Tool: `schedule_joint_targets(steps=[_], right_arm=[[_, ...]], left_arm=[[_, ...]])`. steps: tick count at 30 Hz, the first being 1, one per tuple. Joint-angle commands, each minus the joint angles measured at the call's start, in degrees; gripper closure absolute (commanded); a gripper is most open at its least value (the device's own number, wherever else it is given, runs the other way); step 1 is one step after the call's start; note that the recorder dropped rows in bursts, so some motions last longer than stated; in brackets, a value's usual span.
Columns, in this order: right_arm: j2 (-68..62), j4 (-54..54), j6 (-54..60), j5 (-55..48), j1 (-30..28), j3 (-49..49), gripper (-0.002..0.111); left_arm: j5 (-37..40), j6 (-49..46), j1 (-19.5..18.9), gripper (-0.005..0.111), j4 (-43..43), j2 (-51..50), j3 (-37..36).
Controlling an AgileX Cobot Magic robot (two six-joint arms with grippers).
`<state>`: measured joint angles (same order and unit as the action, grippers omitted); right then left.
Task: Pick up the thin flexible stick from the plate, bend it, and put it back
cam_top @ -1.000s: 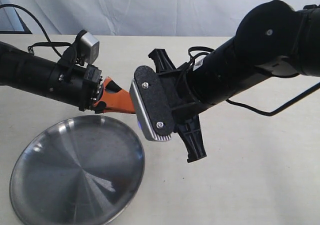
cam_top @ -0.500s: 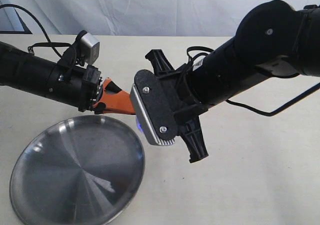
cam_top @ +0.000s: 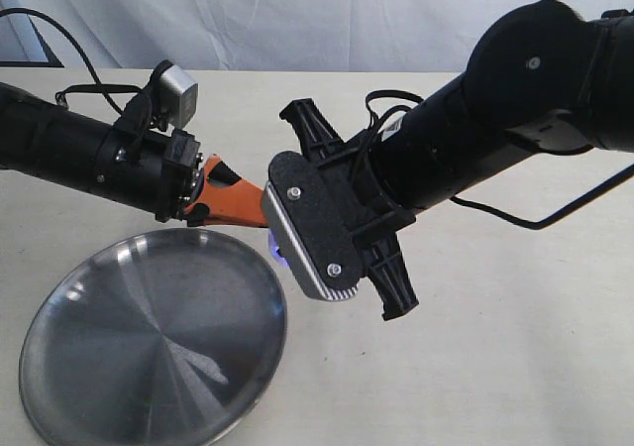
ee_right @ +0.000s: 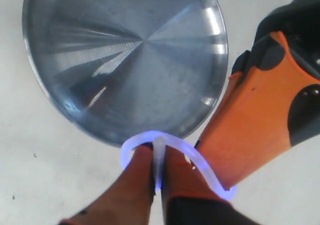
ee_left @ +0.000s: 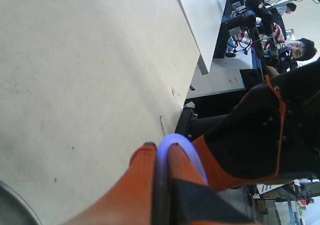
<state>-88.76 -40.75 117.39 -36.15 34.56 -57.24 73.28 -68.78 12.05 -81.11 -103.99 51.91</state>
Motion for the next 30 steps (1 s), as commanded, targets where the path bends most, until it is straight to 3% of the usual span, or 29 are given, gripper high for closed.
schedule_joint_targets(steps=[1,14,22,30], right_arm=[[0.5,-3.2,1.2,-2.9,0.8,-0.1,0.109],[0.5,-4.9,-0.7,-2.7,0.8,-0.1,0.109],[0.5,-2.9,-17.3,-1.8,0.8,-0.1,0.109],[0.5,10.2,-45.6,1.1,0.7,-0.1,0.109]], left_arm=[[-3.3,0.3,0.1,0.107,-4.4,0.1,0.2],[-3.3,-0.5,0.1,0.107,-4.5,0.1,0.2],[-3.3,-0.6,0.1,0.107,-4.8,0.1,0.2],[-3.3,-0.6,0.1,0.107,-4.2,0.1,0.2]])
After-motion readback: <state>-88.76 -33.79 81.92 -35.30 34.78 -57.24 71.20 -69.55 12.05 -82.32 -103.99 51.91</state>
